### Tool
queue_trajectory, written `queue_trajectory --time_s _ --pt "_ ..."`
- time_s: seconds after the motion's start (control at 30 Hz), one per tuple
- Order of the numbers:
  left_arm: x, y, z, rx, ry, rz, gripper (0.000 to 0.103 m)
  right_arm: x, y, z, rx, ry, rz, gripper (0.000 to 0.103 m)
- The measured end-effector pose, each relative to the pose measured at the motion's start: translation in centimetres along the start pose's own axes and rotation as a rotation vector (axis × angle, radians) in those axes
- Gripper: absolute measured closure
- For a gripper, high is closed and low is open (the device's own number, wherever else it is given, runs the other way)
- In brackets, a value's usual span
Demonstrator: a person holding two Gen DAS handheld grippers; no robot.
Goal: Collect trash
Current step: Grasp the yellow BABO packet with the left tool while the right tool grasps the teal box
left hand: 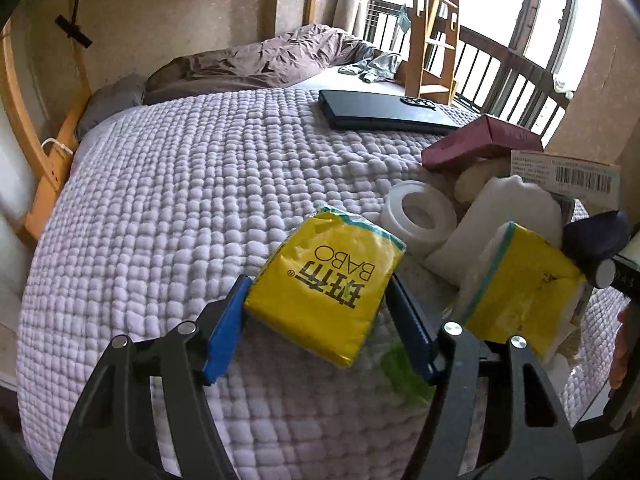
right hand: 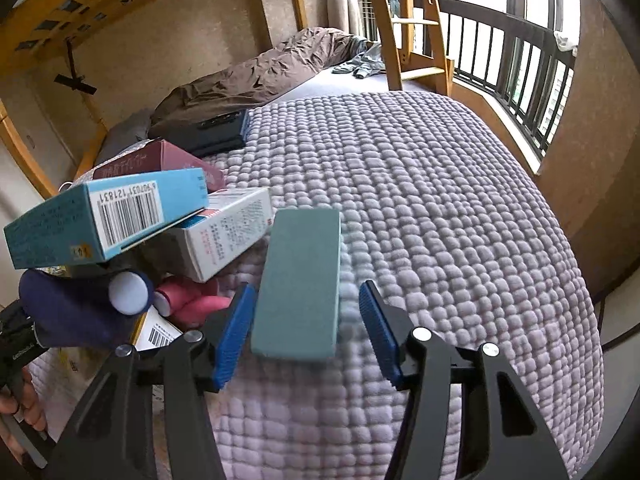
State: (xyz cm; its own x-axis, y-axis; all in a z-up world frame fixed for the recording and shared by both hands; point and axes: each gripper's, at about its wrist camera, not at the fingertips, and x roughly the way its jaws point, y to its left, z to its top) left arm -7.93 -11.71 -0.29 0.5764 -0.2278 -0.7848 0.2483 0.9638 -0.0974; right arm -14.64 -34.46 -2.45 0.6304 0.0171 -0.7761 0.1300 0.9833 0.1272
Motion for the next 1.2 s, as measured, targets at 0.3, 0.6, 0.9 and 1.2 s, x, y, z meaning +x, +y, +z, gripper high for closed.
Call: queue_trajectory --time_s 0.3,0.6,0.9,1.2 --pt "0.5 -0.4 0.1 0.052 -0.006 0.015 0.034 1.4 0.0 1.0 0.044 0.021 0.017 0.052" --pt "0.0 0.5 0.2 0.017 -0.004 -0.022 0.039 0.9 -1.3 0.9 0.103 0.015 0.06 0.061" --pt "-0.6 1.2 0.0 -0.028 -0.011 -0.042 0.04 -0.6 -2.0 0.5 0.132 0.003 0.084 0.061" --pt "-1.4 1.7 -0.7 -0.073 -0.012 -0.042 0.04 -1.6 -2.9 -0.2 0.182 0.008 0.104 0.061"
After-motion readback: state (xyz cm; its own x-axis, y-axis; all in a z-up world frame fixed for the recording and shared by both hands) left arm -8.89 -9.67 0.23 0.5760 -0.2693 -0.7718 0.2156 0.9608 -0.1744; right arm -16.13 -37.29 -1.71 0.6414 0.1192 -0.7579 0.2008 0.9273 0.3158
